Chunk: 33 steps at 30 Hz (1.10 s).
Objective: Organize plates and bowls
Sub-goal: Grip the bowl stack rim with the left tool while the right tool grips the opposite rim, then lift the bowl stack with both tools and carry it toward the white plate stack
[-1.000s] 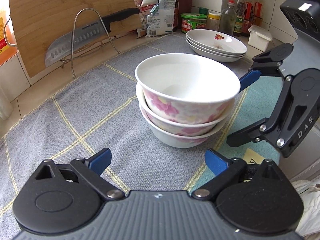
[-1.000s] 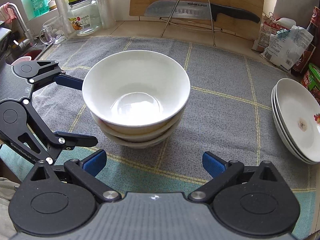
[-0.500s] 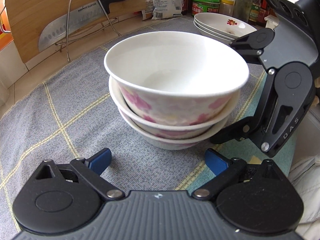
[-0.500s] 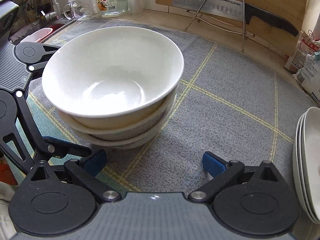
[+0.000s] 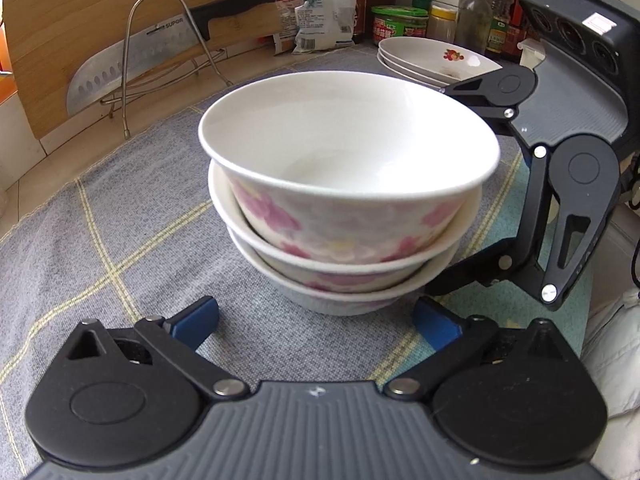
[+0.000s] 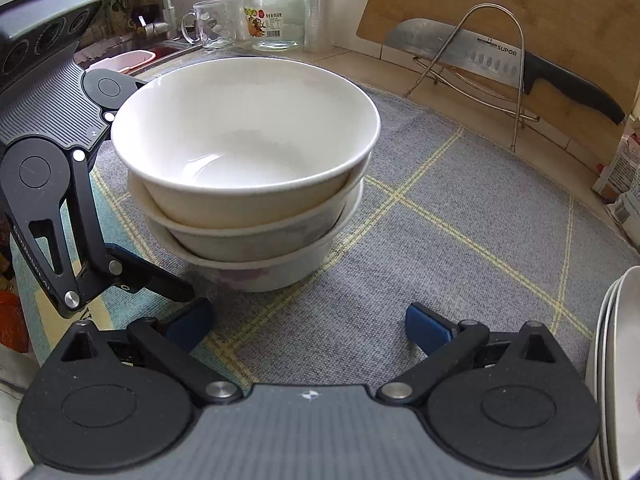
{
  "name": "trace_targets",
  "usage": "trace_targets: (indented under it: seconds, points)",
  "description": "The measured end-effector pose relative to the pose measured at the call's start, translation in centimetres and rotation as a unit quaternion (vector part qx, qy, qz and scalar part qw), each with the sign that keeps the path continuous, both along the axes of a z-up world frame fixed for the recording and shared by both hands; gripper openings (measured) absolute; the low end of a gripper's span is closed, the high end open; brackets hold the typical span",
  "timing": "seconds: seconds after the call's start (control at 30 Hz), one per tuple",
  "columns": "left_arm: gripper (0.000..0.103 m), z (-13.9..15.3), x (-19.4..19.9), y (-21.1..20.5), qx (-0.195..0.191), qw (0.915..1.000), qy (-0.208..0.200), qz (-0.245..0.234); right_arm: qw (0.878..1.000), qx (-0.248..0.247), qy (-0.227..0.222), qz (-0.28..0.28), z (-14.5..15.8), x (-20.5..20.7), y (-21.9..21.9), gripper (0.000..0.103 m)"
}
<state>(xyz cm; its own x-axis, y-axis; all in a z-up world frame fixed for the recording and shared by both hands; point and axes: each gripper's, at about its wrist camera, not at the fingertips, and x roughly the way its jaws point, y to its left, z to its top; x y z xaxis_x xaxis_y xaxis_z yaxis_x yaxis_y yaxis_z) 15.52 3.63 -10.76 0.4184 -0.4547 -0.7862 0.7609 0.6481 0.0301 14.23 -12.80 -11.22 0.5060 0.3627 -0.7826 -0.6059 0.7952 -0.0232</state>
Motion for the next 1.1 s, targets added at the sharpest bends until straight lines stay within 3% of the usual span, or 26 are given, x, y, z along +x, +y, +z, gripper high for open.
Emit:
trace_targets:
  seconds: [0.2,0.37,0.5,0.6,0.7,1.1]
  points:
    - [0.100,0.2,0.9,0.3,-0.004,0.9967,-0.003,-0.081,1.000,-0.009,0.010,0.001,0.1,0.7,0.2,0.103]
    - [0.095,0.8,1.5,0.9,0.009,0.9865,-0.016,-0.163,0.999,-0.022,0.013,0.022,0.7,1.3,1.2,0.103]
    - [0.092,1.4,2.2,0.9,0.009,0.9785,-0.020,-0.205,0.999,-0.026,0.014,0.041,1.3,1.3,2.0,0.095]
    - [0.092,1.2,2.7,0.7,0.004,0.9735,-0.017,-0.228,0.998,-0.029,0.009,0.049,1.2,1.2,2.2,0.094]
    - [0.079,0.8,2.8,0.5,0.001,0.9690,-0.008,-0.247,0.999,-0.018,0.013,0.049,1.0,1.3,2.1,0.092]
    - [0.076,1.2,3.1,0.3,0.015,0.9609,-0.010,-0.276,0.995,-0.025,0.007,0.095,1.8,1.1,2.7,0.082]
